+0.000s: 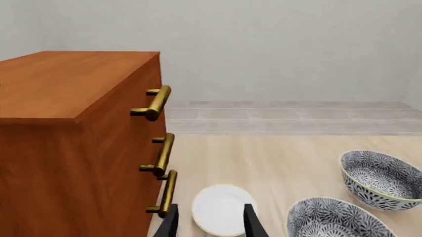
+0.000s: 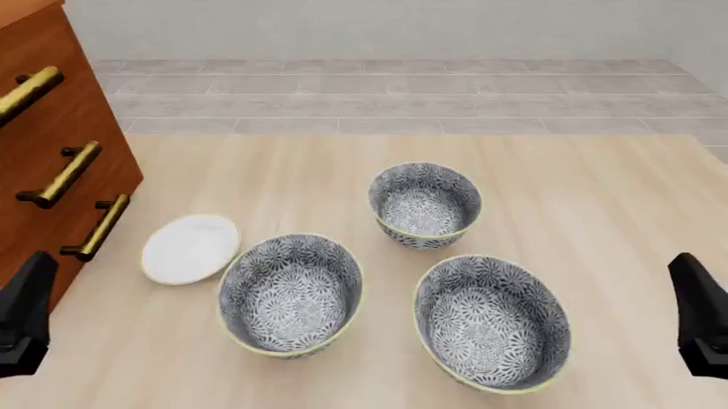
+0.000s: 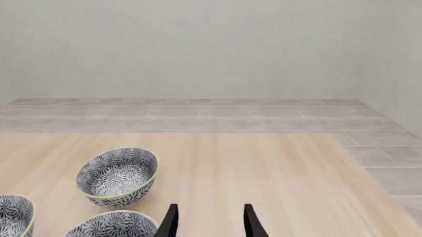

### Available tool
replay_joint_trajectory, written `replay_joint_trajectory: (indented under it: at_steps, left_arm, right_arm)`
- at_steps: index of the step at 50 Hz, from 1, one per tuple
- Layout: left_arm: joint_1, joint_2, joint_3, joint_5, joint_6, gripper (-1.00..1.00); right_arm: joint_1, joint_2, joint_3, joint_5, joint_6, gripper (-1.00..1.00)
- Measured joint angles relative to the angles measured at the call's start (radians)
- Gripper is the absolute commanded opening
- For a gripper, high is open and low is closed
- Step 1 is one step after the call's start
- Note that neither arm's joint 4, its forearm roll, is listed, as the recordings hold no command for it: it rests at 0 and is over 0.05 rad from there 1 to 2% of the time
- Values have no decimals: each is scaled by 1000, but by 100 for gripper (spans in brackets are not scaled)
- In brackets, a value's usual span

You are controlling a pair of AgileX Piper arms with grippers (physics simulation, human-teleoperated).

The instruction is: Stack the bowl at the front on the bowl in the middle.

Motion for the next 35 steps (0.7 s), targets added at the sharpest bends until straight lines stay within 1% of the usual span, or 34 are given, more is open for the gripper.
replay_joint_trajectory:
  at_steps: [8,16,27,35]
  left_arm:
    - [12,33,0,-22,-1,100]
    - [21,62,0,-41,-5,100]
    - [27,90,1,-58,-12,100]
    - [29,108,1,-71,-16,100]
  right_arm:
    - [5,16,0,-14,1,100]
    - [8,87,-3,-66,4,100]
    - [21,282,-47,-166,21,100]
    - [46,433,-122,-198,29,100]
